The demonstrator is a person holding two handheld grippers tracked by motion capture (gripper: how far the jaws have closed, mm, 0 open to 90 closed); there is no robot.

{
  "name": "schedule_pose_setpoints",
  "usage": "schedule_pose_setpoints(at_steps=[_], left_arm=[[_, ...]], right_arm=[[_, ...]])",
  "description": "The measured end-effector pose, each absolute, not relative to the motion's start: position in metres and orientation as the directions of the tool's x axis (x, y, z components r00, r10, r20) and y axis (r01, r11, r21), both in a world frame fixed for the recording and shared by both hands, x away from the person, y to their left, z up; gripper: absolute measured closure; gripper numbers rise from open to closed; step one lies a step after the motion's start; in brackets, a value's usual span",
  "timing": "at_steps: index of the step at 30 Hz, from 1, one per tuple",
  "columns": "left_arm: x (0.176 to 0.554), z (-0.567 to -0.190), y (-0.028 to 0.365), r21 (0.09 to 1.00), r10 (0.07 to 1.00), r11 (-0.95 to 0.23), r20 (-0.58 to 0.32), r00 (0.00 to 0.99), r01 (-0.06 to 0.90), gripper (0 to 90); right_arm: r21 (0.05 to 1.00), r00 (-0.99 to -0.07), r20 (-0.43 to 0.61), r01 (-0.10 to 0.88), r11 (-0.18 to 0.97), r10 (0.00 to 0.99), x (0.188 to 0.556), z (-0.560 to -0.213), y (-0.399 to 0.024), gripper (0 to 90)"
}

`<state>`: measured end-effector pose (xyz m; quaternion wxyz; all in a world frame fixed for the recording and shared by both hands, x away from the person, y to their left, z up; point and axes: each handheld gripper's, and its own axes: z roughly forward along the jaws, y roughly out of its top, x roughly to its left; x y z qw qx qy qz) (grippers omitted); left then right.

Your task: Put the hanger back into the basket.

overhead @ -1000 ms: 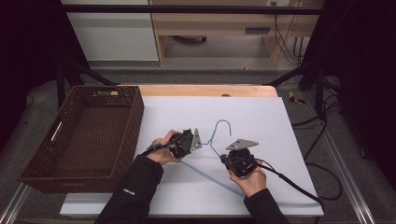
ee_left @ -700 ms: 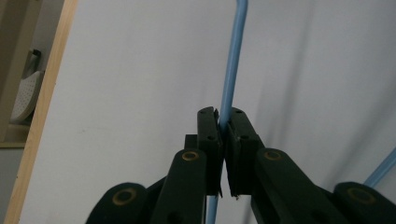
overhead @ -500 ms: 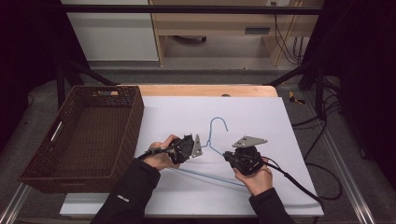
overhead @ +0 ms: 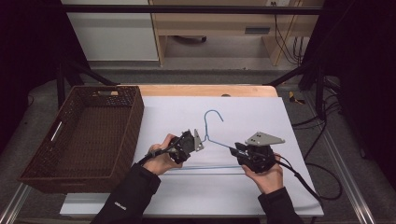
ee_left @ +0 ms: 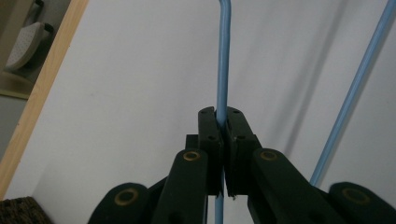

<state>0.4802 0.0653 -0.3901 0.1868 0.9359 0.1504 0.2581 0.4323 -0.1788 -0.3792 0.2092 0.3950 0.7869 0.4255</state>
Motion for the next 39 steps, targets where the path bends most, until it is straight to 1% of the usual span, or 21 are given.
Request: schedule_pose_setpoints(at_steps=[2,7,10,12,14,16,18,24,29,33,35,39], left_arm=[[0.479,-0.386,0.067,0.442,0.405,-0.873,0.418,0.814,0.207,87.1],[0.478,-0.379,0.071,0.461,0.474,-0.846,0.419,0.774,0.268,87.1],[0.478,-0.374,0.074,0.482,0.512,-0.824,0.413,0.753,0.296,87.0],[0.479,-0.371,0.076,0.503,0.539,-0.806,0.405,0.739,0.312,87.1],[0.48,-0.367,0.078,0.515,0.563,-0.791,0.399,0.724,0.331,87.1],[0.481,-0.363,0.079,0.525,0.584,-0.777,0.399,0.707,0.346,87.0],[0.482,-0.359,0.08,0.535,0.596,-0.769,0.401,0.696,0.351,87.0],[0.484,-0.347,0.082,0.553,0.624,-0.749,0.403,0.669,0.366,87.0],[0.487,-0.334,0.087,0.576,0.655,-0.72,0.38,0.653,0.387,87.0],[0.488,-0.322,0.095,0.598,0.673,-0.696,0.35,0.651,0.398,87.0],[0.488,-0.316,0.099,0.599,0.673,-0.693,0.341,0.656,0.4,87.0],[0.487,-0.304,0.108,0.617,0.691,-0.673,0.327,0.644,0.409,87.0]], right_arm=[[0.849,-0.602,0.009,0.427,0.312,0.799,0.432,-0.376,-0.185,62.5],[0.867,-0.59,0.047,0.425,0.261,0.806,0.432,-0.373,-0.203,47.4],[0.894,-0.601,0.046,0.382,0.236,0.798,0.431,-0.372,-0.214,37.2],[0.904,-0.602,0.057,0.37,0.215,0.797,0.43,-0.371,-0.22,29.1],[0.91,-0.596,0.043,0.354,0.214,0.802,0.429,-0.371,-0.223,22.7],[0.915,-0.583,0.026,0.341,0.216,0.812,0.427,-0.37,-0.226,19.0],[0.917,-0.574,0.037,0.344,0.2,0.818,0.426,-0.371,-0.229,16.0],[0.917,-0.547,0.041,0.352,0.186,0.836,0.42,-0.373,-0.24,11.6],[0.912,-0.544,0.051,0.367,0.183,0.838,0.419,-0.379,-0.245,9.9],[0.909,-0.54,0.048,0.373,0.188,0.84,0.419,-0.383,-0.247,9.2],[0.909,-0.547,0.064,0.376,0.177,0.835,0.418,-0.385,-0.248,9.4],[0.907,-0.547,0.062,0.38,0.182,0.835,0.417,-0.389,-0.25,9.3]])
